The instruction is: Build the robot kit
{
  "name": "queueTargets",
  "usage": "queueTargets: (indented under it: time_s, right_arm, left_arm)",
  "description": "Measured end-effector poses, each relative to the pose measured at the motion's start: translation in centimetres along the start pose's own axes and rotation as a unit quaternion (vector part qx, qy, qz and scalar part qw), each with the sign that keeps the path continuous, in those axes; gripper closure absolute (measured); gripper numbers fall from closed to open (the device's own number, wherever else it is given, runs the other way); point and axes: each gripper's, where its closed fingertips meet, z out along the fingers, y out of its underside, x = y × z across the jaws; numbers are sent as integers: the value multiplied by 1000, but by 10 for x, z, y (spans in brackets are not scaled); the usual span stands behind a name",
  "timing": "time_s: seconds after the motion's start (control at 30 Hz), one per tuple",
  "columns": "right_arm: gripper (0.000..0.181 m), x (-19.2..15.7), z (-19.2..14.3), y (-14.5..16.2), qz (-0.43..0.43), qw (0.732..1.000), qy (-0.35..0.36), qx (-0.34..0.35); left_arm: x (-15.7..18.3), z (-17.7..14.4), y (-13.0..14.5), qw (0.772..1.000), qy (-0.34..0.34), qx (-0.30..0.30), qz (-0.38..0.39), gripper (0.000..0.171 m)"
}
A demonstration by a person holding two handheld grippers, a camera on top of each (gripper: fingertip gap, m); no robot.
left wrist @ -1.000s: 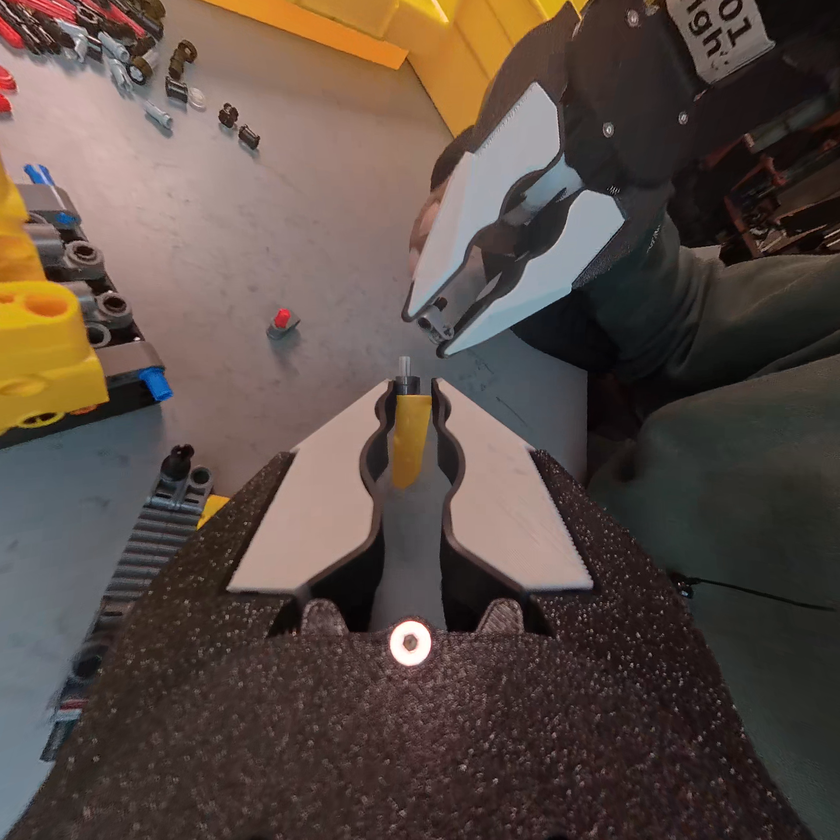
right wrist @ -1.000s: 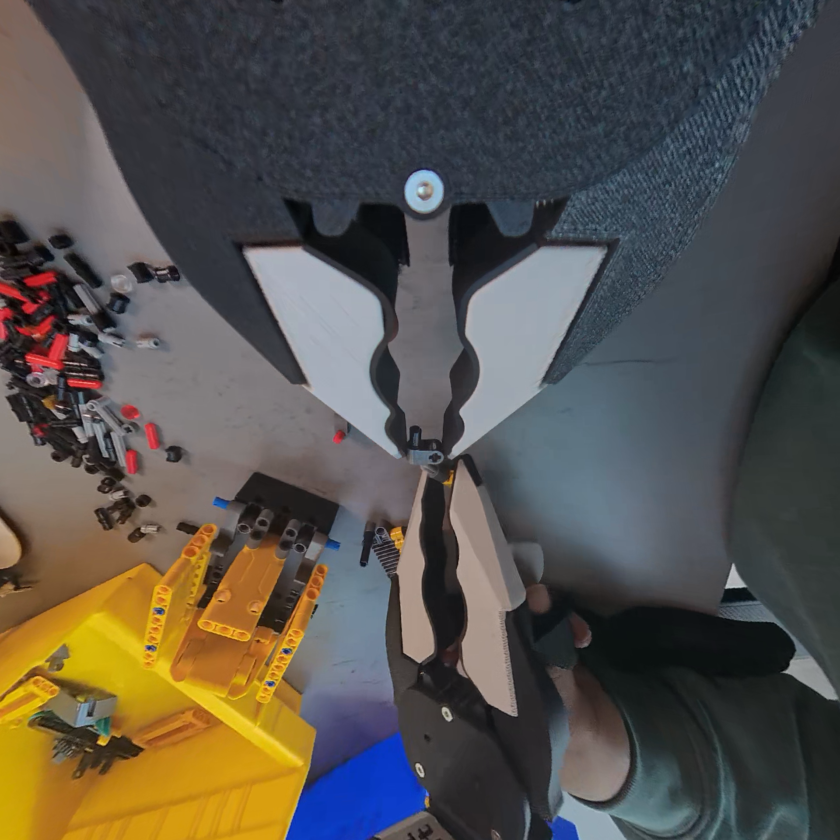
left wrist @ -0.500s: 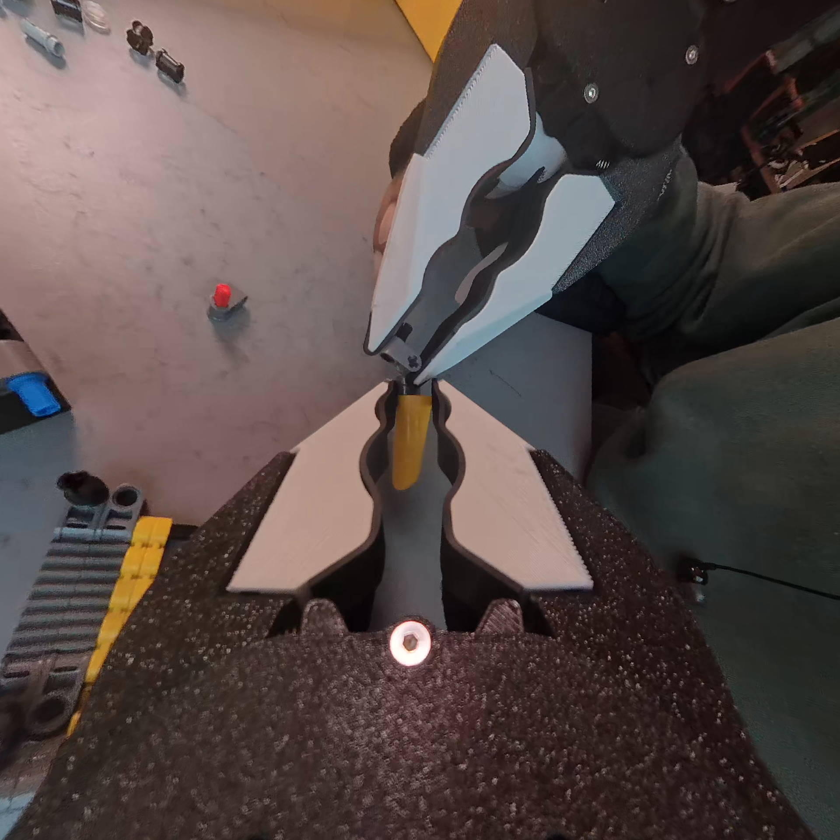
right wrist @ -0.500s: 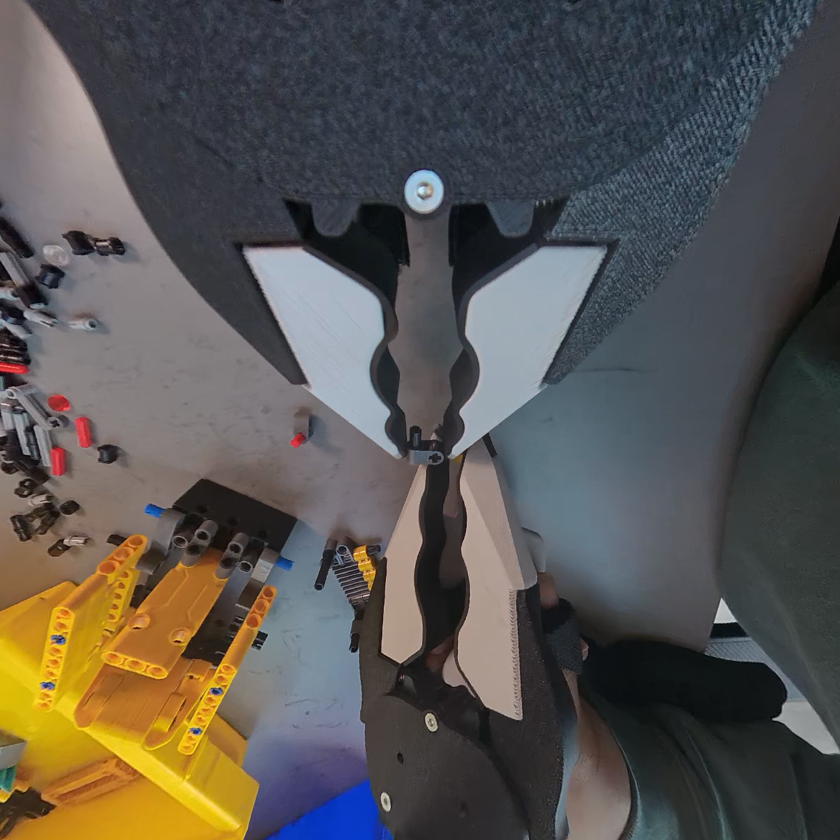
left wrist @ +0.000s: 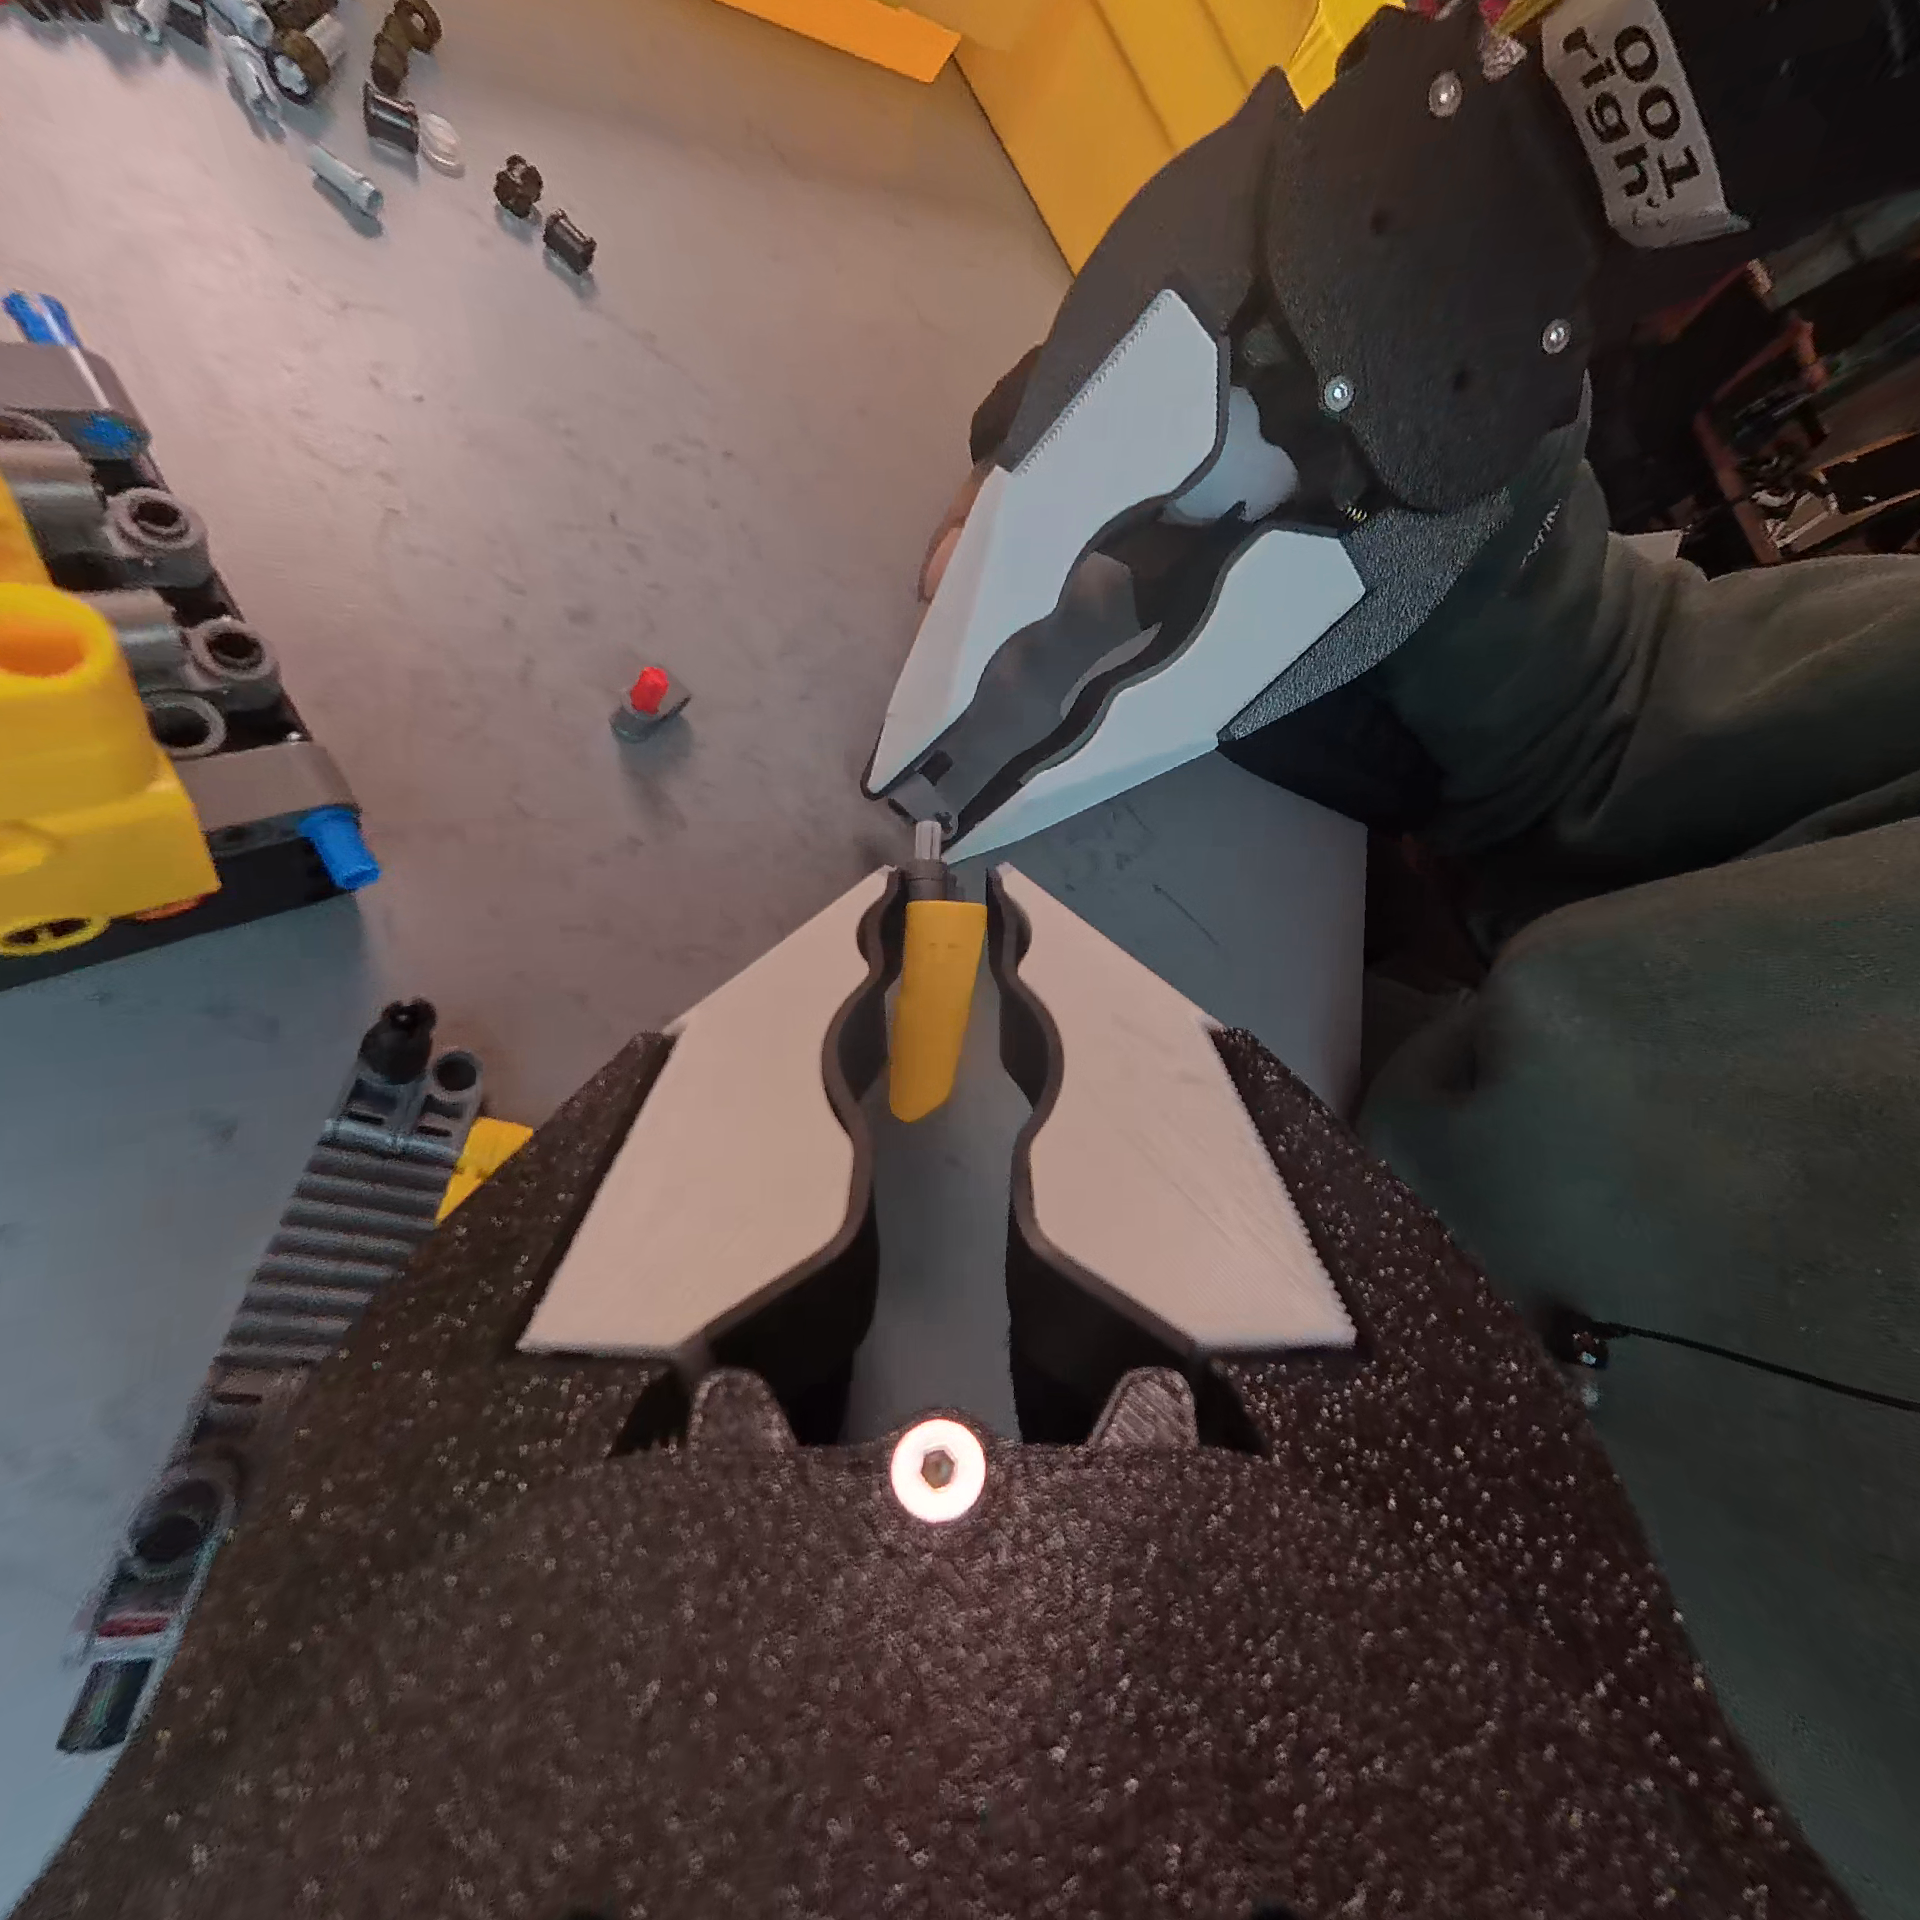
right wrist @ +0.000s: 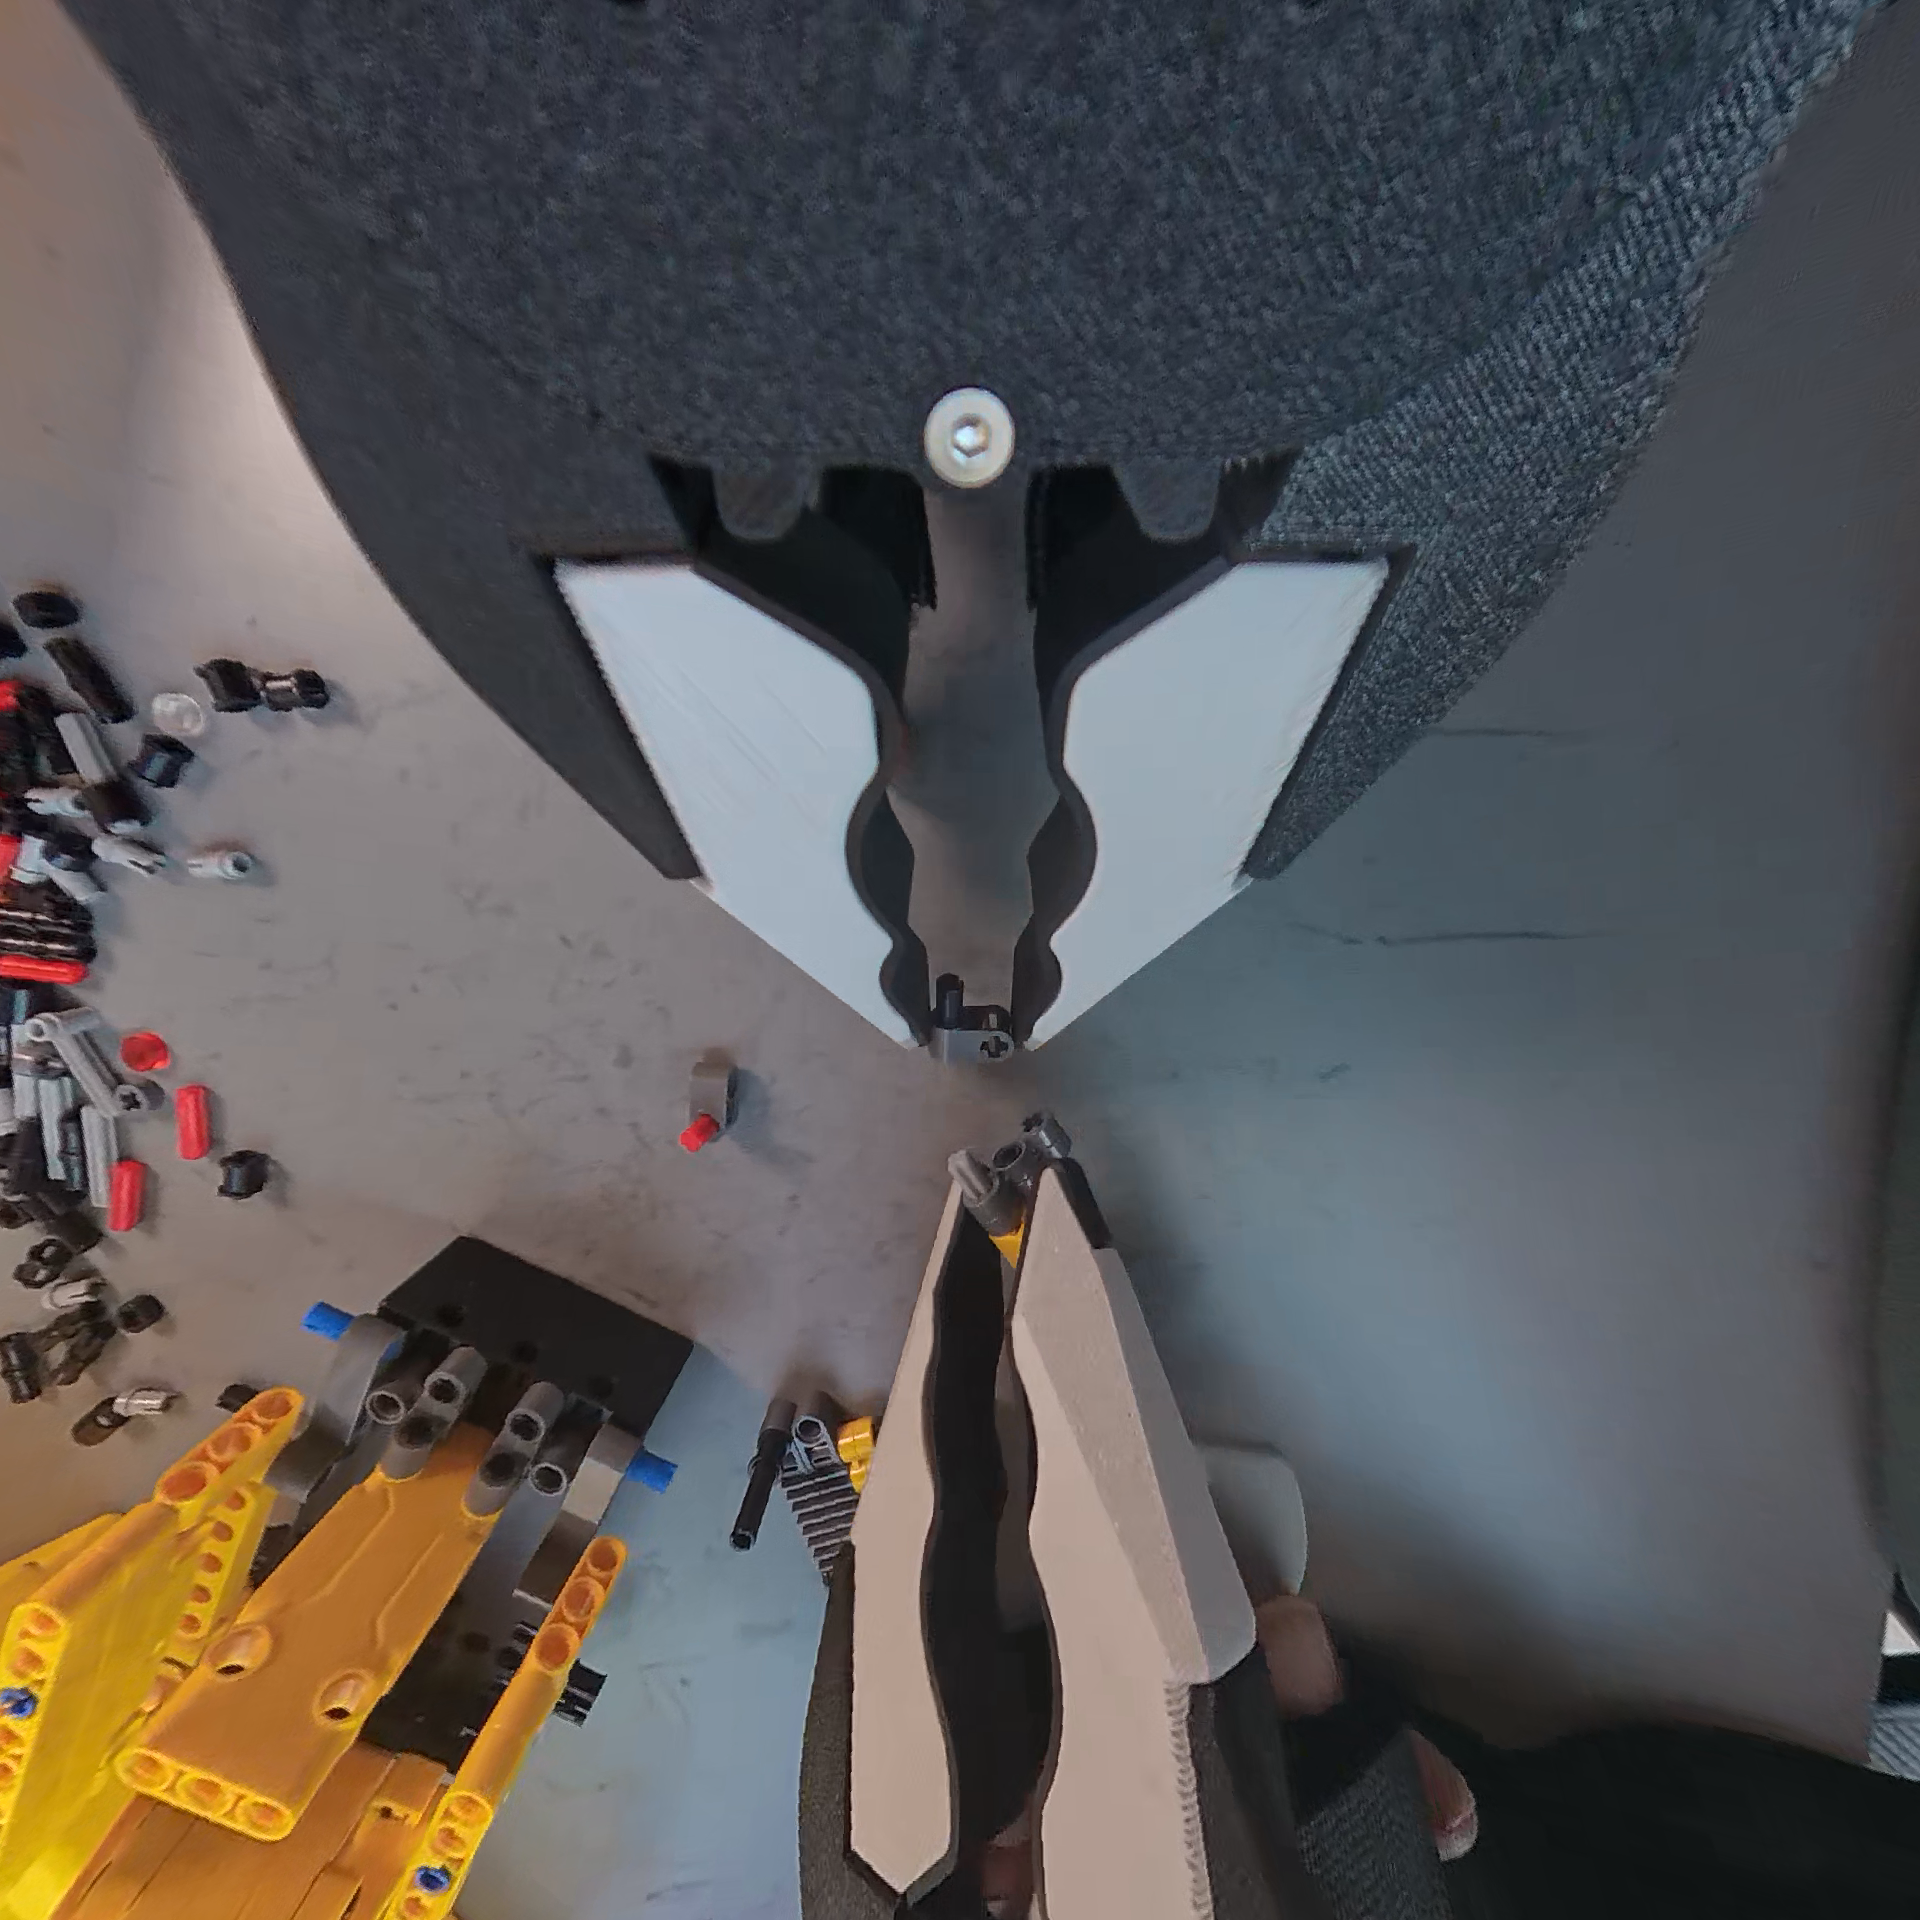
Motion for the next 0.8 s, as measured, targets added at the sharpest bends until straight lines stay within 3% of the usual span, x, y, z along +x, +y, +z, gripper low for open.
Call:
queueTargets:
  time_s: [0.37,0.57,0.8]
  right_arm:
    - [164,2,-3,6,-17,999,19,-25]
    - [161,-8,-20,-31,-40,996,-4,84]
    - [148,-4,-23,-49,-2,992,3,129]
  left_arm:
    - [1,1,0,1000,14,4,-8,157]
    - [21,-8,-18,992,99,55,-56,157]
    - [22,-20,-38,973,150,122,-123,158]
